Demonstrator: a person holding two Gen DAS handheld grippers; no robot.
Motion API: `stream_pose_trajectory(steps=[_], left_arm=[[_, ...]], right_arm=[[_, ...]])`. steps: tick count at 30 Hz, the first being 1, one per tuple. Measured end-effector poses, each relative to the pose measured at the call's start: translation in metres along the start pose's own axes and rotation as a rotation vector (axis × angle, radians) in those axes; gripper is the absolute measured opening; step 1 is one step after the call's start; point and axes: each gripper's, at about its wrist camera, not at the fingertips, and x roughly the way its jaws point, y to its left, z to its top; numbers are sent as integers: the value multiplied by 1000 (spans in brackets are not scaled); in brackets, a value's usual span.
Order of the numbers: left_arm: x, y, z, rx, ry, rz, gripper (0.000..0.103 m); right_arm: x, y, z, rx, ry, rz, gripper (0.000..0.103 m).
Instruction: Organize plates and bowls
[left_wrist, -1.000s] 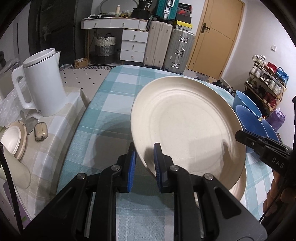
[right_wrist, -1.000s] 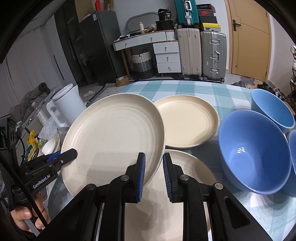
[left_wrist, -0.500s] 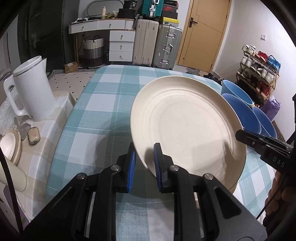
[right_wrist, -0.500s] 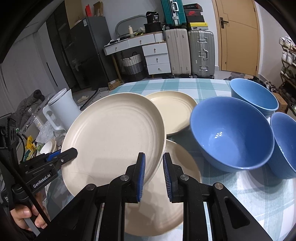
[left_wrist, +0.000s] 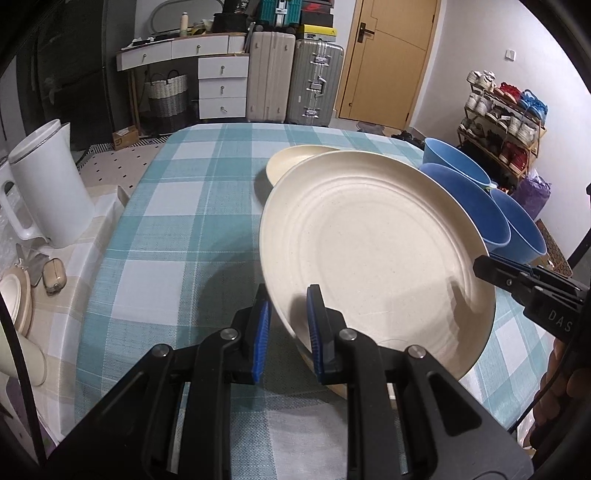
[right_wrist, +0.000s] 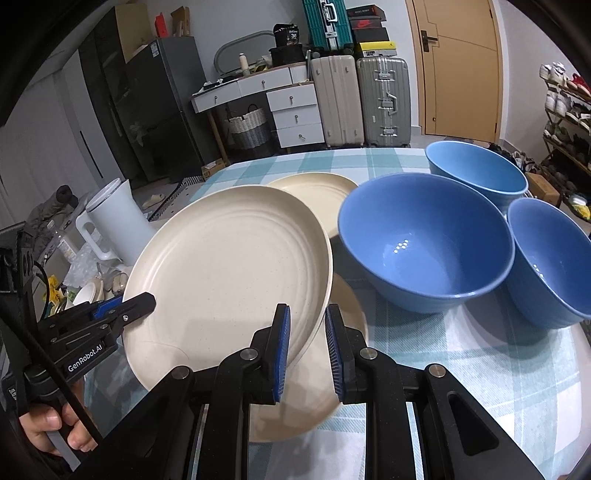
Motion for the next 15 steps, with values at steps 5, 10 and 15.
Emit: stream_pose_trajectory(steps=[5, 10, 15], left_arm=[[3, -1, -2, 10, 10, -3, 15], [7, -1, -3, 33, 20, 7, 15], [14, -3, -3, 56, 37, 11, 15]], right_arm=[[1, 0, -7, 8, 8, -10, 20], [5, -1, -11, 16, 22, -15, 20], [9, -5, -18, 24, 33, -22, 20]])
